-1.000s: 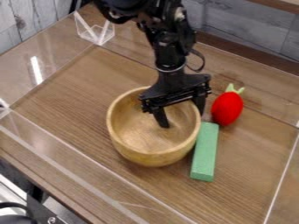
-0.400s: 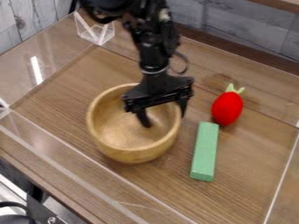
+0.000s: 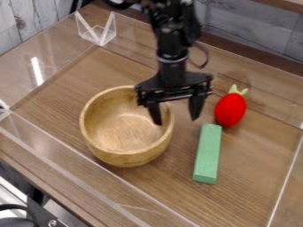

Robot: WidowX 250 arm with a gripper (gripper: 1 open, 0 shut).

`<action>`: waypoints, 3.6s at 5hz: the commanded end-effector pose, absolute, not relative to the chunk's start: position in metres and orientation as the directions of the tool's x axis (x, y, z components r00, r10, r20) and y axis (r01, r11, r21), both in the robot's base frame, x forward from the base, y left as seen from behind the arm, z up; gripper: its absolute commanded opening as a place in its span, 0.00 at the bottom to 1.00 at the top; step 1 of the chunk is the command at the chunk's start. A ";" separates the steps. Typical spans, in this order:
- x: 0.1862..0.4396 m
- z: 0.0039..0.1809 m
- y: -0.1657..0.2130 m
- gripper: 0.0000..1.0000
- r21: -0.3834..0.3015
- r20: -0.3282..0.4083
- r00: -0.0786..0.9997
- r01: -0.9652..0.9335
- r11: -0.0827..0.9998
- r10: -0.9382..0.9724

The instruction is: Put the green stick in the brown bowl

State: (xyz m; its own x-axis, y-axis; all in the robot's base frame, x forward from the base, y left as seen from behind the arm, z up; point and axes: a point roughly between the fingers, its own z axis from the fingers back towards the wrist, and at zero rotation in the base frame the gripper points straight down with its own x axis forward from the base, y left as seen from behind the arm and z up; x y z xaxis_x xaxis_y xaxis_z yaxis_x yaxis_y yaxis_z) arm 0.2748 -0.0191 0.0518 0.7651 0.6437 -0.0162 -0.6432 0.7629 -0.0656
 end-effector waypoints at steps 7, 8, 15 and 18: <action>0.271 0.122 -0.035 1.00 -0.156 0.043 0.862 -0.493 0.856 0.505; 0.268 0.134 -0.037 1.00 -0.159 0.055 0.876 -0.466 0.871 0.479; 0.272 0.110 -0.010 1.00 -0.106 0.116 0.768 -0.621 0.777 0.630; 0.258 0.096 -0.051 1.00 -0.090 0.100 0.797 -0.588 0.803 0.595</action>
